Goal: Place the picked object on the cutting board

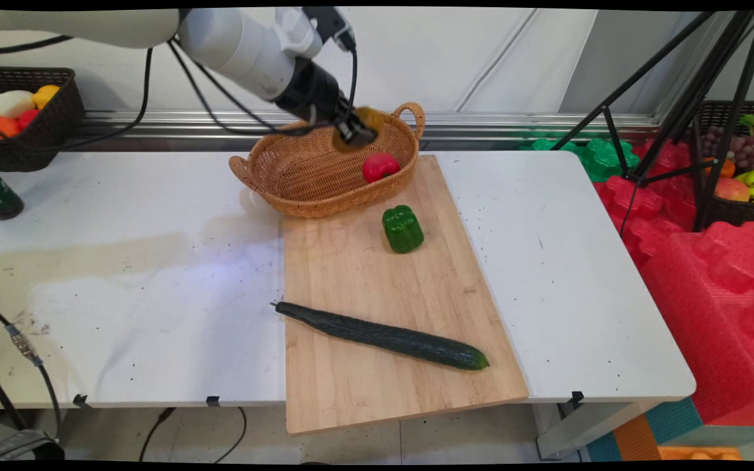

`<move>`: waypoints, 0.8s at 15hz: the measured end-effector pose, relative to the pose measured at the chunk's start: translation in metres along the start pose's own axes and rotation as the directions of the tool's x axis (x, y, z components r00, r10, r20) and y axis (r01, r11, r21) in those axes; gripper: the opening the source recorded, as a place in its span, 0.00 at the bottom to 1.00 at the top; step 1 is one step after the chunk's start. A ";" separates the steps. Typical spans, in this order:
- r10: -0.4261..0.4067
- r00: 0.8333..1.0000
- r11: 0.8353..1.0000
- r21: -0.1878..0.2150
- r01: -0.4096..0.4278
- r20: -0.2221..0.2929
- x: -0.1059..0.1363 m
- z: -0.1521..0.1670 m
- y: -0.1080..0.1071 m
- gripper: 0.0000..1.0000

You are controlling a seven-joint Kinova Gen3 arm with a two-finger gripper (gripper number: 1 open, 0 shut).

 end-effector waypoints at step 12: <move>0.130 0.987 0.968 -0.228 -0.105 0.095 -0.043 -0.013 0.099 0.00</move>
